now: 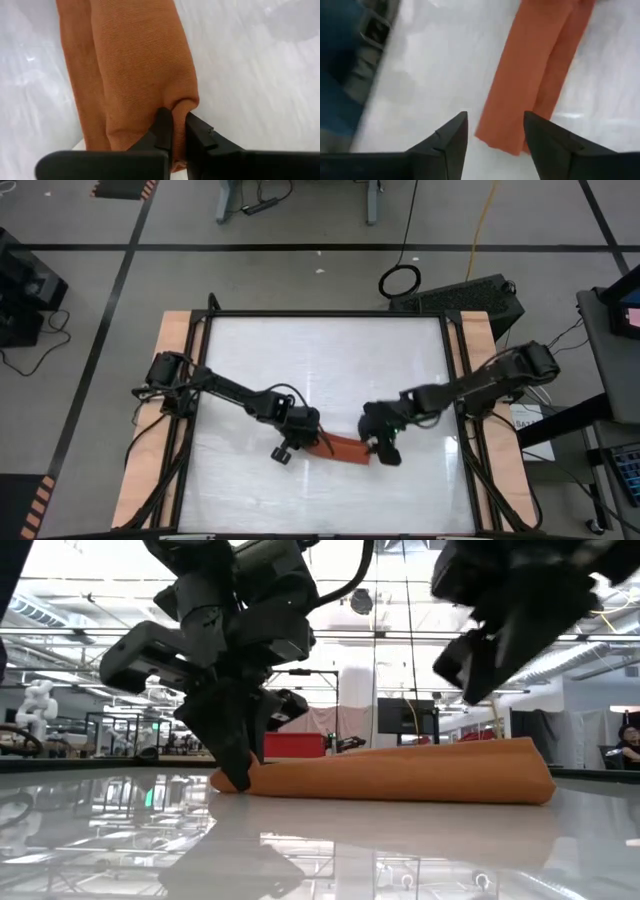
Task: Roll towel
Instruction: Roll the orange towel
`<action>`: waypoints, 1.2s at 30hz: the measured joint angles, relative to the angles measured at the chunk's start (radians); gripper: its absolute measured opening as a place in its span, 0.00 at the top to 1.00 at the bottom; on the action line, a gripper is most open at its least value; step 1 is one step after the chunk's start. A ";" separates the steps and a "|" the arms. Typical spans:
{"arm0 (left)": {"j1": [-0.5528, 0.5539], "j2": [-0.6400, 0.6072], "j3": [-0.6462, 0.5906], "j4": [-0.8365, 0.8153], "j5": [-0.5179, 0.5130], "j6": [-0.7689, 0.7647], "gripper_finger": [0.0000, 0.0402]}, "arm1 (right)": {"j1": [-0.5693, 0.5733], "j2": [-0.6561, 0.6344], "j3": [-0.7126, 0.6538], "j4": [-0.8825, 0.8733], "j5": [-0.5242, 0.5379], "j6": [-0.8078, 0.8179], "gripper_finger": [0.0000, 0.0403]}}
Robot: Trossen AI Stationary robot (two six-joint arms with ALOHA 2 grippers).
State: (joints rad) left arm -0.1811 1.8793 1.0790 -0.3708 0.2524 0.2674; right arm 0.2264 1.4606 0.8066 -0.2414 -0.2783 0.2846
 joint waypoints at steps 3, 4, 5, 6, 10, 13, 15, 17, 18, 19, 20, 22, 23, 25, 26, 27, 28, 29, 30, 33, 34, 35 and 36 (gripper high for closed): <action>0.013 0.001 0.000 0.003 0.037 0.000 0.95 | 0.096 0.006 0.000 0.000 0.137 -0.087 0.54; 0.016 0.001 0.000 0.003 0.049 -0.001 0.95 | 0.122 0.016 0.000 0.004 0.179 -0.097 0.54; 0.020 0.002 -0.001 0.003 0.061 0.000 0.95 | 0.144 0.027 0.000 0.011 0.205 -0.106 0.54; 0.024 0.002 -0.001 0.004 0.069 0.000 0.95 | 0.163 0.042 0.000 0.021 0.226 -0.112 0.54; 0.040 0.002 -0.001 0.004 0.104 0.000 0.95 | 0.204 0.105 0.001 0.096 0.265 -0.113 0.56; 0.055 0.003 -0.002 0.007 0.126 -0.001 0.95 | 0.220 0.152 0.001 0.153 0.282 -0.096 0.58; 0.064 0.003 -0.002 0.007 0.139 -0.001 0.95 | 0.226 0.179 0.002 0.184 0.282 -0.078 0.58; 0.073 0.003 -0.002 0.007 0.160 -0.004 0.95 | 0.228 0.206 0.002 0.194 0.282 -0.056 0.59; 0.077 0.004 -0.002 0.007 0.166 -0.006 0.95 | 0.230 0.218 0.002 0.194 0.282 -0.043 0.59; 0.080 0.004 -0.002 0.007 0.168 -0.009 0.95 | 0.229 0.227 0.002 0.195 0.281 -0.028 0.59; 0.084 0.004 -0.002 0.008 0.170 -0.015 0.95 | 0.229 0.233 0.002 0.195 0.281 -0.014 0.59; 0.093 0.004 -0.002 0.010 0.184 -0.026 0.95 | 0.229 0.246 0.003 0.202 0.281 0.009 0.59; 0.098 0.004 -0.002 0.010 0.194 -0.027 0.95 | 0.229 0.252 0.003 0.203 0.281 0.020 0.59; 0.106 0.004 -0.002 0.011 0.210 -0.038 0.95 | 0.229 0.260 0.004 0.207 0.280 0.043 0.59; 0.110 0.004 -0.002 0.011 0.214 -0.050 0.95 | 0.229 0.265 0.004 0.210 0.280 0.054 0.59; 0.114 0.004 -0.002 0.012 0.219 -0.056 0.95 | 0.229 0.270 0.005 0.215 0.280 0.066 0.59; 0.117 0.004 -0.002 0.014 0.223 -0.063 0.95 | 0.229 0.274 0.005 0.222 0.280 0.074 0.59; 0.120 0.004 -0.002 0.014 0.228 -0.075 0.95 | 0.229 0.279 0.006 0.230 0.280 0.082 0.59; 0.123 0.004 -0.002 0.014 0.235 -0.079 0.95 | 0.229 0.285 0.006 0.238 0.280 0.091 0.59; 0.129 0.004 -0.002 0.014 0.257 -0.080 0.95 | 0.231 0.298 0.007 0.236 0.282 0.108 0.59; 0.130 0.004 -0.002 0.014 0.267 -0.082 0.95 | 0.232 0.302 0.008 0.230 0.286 0.121 0.60; 0.131 0.004 -0.002 0.014 0.273 -0.083 0.95 | 0.232 0.308 0.008 0.219 0.294 0.143 0.61; 0.131 0.004 -0.002 0.014 0.278 -0.083 0.95 | 0.232 0.313 0.009 0.211 0.303 0.170 0.62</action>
State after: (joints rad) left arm -0.0505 1.8832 1.0771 -0.3573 0.5300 0.1841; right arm 0.4583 1.7732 0.8157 -0.0299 0.0245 0.4545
